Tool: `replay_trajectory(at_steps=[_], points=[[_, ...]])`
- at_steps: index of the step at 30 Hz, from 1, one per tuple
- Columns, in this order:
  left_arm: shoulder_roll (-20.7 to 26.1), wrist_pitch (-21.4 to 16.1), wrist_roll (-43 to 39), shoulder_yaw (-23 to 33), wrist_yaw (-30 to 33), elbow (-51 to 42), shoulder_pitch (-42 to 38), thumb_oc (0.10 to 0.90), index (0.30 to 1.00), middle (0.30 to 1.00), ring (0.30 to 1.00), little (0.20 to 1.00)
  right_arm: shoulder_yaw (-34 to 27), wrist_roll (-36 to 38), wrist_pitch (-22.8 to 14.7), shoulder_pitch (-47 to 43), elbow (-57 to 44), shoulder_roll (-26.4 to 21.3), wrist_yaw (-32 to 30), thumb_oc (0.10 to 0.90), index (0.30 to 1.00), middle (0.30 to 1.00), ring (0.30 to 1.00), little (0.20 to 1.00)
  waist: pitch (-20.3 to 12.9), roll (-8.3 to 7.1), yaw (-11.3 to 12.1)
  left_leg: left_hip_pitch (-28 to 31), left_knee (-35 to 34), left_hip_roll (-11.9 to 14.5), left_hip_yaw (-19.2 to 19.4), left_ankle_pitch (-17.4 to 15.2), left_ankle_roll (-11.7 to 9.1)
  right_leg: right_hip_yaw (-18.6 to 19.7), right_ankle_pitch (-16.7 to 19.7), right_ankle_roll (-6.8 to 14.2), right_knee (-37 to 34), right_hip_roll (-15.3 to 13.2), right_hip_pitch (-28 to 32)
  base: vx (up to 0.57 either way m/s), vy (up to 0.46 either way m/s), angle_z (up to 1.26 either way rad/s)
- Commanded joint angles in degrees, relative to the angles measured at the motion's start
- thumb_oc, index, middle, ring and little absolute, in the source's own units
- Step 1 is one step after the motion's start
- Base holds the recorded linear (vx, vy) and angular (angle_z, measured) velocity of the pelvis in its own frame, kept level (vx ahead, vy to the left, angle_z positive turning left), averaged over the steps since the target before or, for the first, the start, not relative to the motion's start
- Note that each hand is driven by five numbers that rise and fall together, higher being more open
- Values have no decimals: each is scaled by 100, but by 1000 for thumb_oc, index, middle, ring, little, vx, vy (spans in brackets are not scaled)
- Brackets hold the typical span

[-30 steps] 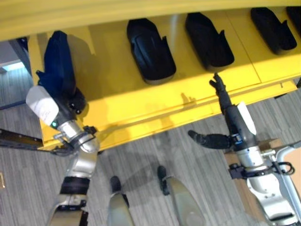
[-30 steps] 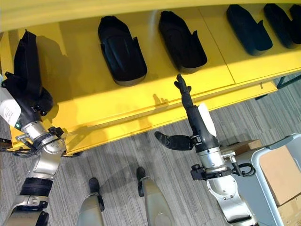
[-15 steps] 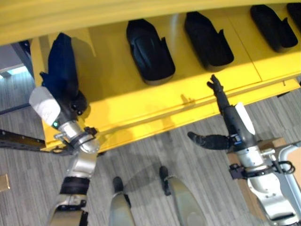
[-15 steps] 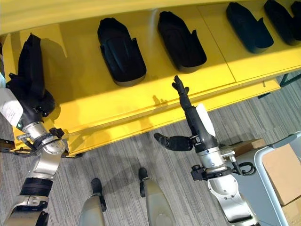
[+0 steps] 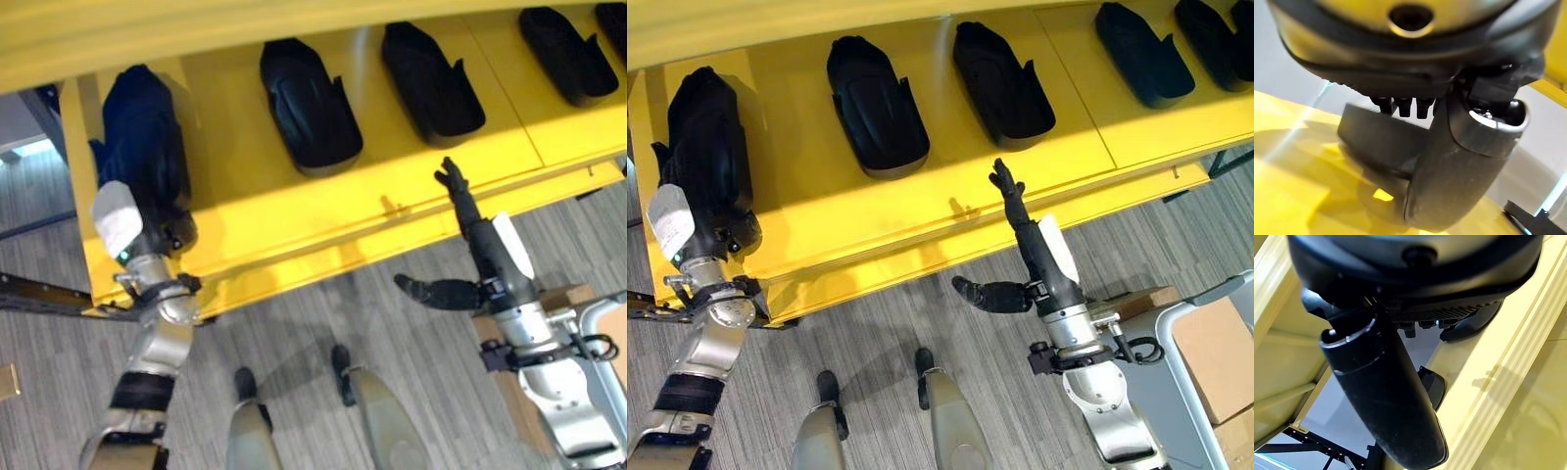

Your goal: Move parts from the plastic box to the shelf.

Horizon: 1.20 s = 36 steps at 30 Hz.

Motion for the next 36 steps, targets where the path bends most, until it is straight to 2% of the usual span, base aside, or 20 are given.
replay_trajectory(at_steps=[1, 11, 17, 20, 28, 36], points=[[419, -431, 644, 71, -100, -539, -149, 900, 1000, 1000, 1000, 1000, -477, 290, -283, -212, -591, 34, -4, 900, 1000, 1000, 1000, 1000, -446, 188, -129, -17, 308, 219, 63, -154, 37, 1, 21, 383, -311, -261, 250, 0, 0, 0], [622, -534, 599, 173, -406, -776, -158, 900, 1000, 1000, 1000, 1000, -482, 324, -174, -254, -492, 106, 132, 900, 1000, 1000, 1000, 1000, -432, 210, -113, 4, 363, 196, 87, -192, 65, 37, 21, 375, -296, -271, 280, 0, 0, 0], [780, -712, 584, 179, -581, -1066, -136, 900, 1000, 1000, 1000, 1000, -533, 336, -159, -251, -442, 96, 176, 900, 1000, 1000, 1000, 1000, -437, 225, -99, 41, 378, 193, 107, -216, 74, 56, 11, 371, -276, -278, 302, 0, 0, 0], [773, -870, 331, 291, -678, -1297, -4, 900, 1000, 1000, 1000, 1000, -567, 332, -138, -243, -397, 127, 197, 900, 1000, 1000, 1000, 1000, -454, 245, -81, 42, 376, 192, 110, -183, 83, 68, 49, 366, -286, -284, 303, 0, 0, 0], [830, -1004, 208, 467, -627, -1602, 142, 900, 1000, 1000, 1000, 1000, -580, 259, -133, -238, -347, 131, 179, 900, 1000, 1000, 1000, 1000, -478, 287, -64, 71, 381, 189, 127, -181, 86, 72, 45, 361, -278, -293, 334, 0, 0, 0], [1082, -1129, 357, 853, -547, -2256, 337, 900, 1000, 1000, 1000, 1000, -608, 256, -125, -244, -291, 86, 176, 900, 1000, 1000, 1000, 1000, -535, 369, 9, 186, 339, 159, 137, -185, 92, 66, 29, 365, -311, -319, 454, 0, 0, 0]])
